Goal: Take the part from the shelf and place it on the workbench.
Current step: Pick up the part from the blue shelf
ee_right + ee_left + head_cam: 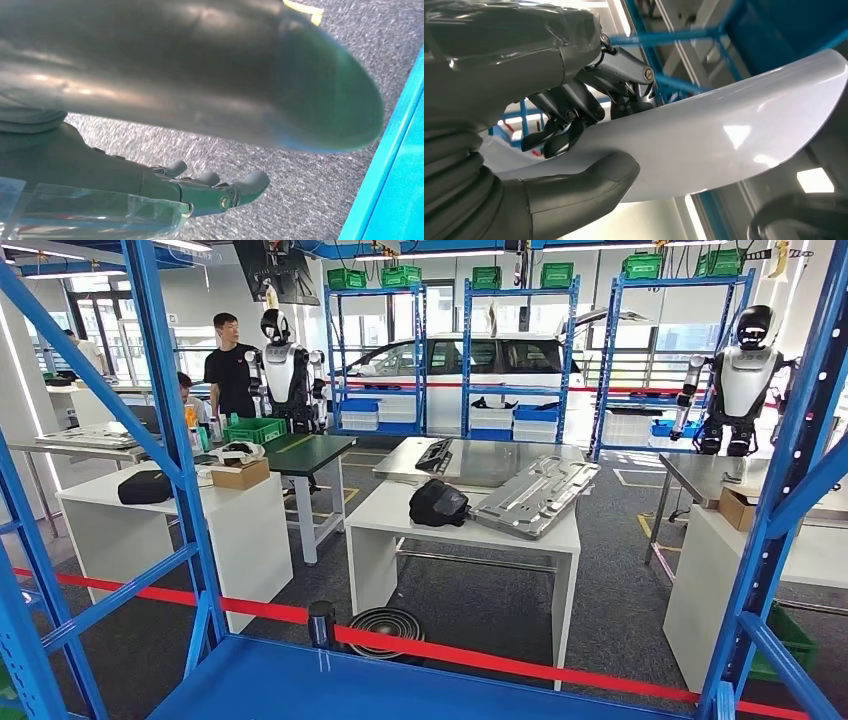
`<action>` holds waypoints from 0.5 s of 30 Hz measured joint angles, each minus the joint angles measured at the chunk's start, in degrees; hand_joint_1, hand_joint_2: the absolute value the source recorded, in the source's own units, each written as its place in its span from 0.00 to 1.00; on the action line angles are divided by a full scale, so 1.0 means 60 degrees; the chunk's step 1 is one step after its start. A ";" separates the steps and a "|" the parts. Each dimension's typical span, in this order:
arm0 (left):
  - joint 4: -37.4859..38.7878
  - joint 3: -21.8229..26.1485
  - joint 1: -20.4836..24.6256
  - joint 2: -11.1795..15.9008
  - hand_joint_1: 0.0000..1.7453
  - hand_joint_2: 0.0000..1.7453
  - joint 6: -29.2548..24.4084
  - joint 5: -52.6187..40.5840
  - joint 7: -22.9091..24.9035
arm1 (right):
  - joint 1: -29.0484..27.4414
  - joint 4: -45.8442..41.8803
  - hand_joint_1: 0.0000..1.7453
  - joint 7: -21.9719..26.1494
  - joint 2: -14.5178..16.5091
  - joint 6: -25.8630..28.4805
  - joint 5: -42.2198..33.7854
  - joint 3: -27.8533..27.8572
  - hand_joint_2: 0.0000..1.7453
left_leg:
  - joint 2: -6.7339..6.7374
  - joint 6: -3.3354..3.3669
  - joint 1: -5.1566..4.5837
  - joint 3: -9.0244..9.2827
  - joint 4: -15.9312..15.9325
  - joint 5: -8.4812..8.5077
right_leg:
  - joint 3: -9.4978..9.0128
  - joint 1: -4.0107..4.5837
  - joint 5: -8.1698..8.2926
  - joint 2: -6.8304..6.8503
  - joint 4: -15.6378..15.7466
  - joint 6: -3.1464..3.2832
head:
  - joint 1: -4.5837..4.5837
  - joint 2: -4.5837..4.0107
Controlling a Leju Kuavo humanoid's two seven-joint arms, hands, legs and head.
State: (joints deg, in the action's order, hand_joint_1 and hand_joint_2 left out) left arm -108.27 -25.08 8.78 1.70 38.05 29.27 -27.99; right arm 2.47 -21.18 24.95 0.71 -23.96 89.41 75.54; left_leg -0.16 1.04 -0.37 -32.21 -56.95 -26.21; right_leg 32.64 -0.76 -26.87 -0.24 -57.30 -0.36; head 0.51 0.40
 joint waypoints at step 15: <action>-0.0077 -0.2069 0.0768 0.0072 1.00 1.00 0.1165 0.2021 0.0235 | -0.0016 0.0394 0.00 -0.0854 -0.0092 0.0215 -0.0362 -0.0103 0.00 | -0.0007 0.0050 -0.0007 0.0257 -0.0059 -0.0208 | 0.0074 -0.0011 0.0234 -0.0019 -0.0012 0.0036 | 0.0080 0.0001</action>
State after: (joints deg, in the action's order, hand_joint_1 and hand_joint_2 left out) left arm -108.73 -37.50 13.39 2.13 45.04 41.40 -26.58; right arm 2.38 -18.82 19.83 0.15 -22.67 87.24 74.92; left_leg -0.21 1.33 -0.42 -30.67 -57.31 -27.46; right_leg 33.08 -0.82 -25.46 -0.36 -57.37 -0.15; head 0.99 0.40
